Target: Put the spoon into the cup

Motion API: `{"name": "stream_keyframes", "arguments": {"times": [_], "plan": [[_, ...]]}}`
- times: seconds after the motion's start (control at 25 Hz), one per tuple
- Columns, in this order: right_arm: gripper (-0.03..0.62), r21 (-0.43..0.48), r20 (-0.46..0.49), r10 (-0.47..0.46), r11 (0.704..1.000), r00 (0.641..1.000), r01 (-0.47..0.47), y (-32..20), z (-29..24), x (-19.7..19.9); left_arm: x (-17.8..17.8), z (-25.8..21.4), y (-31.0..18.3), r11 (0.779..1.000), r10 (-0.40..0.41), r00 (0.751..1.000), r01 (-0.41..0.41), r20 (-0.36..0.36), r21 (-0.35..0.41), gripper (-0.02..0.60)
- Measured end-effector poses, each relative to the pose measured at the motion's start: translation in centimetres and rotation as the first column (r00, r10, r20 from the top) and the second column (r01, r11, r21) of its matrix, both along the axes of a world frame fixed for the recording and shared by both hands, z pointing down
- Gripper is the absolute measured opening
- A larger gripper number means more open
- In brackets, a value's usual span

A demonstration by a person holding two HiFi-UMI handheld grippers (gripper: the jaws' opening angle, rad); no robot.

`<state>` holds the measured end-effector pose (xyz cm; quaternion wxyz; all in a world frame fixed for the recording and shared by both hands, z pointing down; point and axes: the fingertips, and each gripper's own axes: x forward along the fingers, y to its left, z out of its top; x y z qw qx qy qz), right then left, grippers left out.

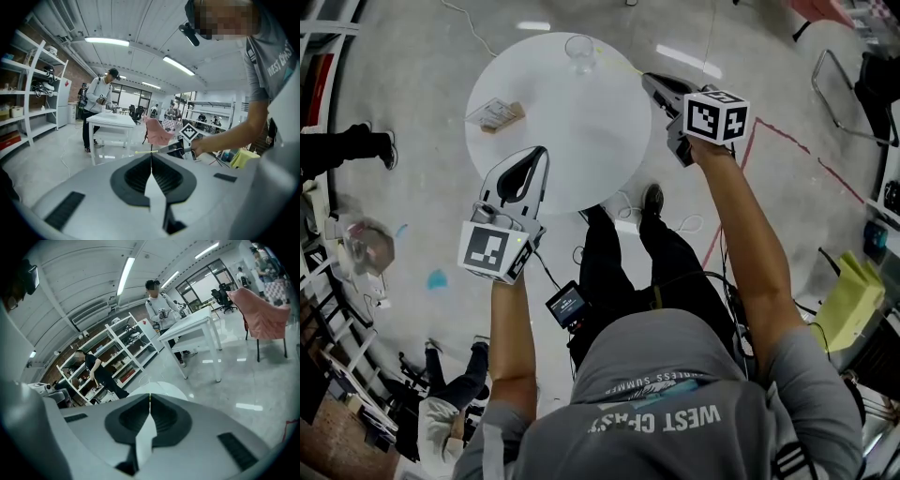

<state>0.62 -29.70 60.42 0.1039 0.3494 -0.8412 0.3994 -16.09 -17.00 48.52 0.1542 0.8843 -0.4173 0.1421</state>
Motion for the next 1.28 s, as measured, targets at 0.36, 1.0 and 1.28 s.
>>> {"name": "stream_keyframes", "arguments": {"times": [0.36, 1.0, 1.28], "plan": [[0.006, 0.018, -0.013, -0.029, 0.999, 1.000, 0.029, -0.7, -1.5, -1.3, -0.7, -1.0, 0.4, 0.999, -0.031, 0.999, 0.031, -0.010, 0.015, 0.008], [0.009, 0.045, -0.057, -0.050, 0.998, 0.997, 0.053, -3.2, -2.1, -4.4, -4.3, -1.2, 1.5, 0.994, -0.106, 0.994, 0.106, -0.011, 0.026, 0.008], [0.011, 0.027, -0.079, -0.011, 1.000, 0.997, 0.014, -4.0, 0.0, -3.5, -5.6, -1.1, 2.4, 0.989, -0.141, 0.990, 0.141, -0.004, 0.032, 0.008]]}}
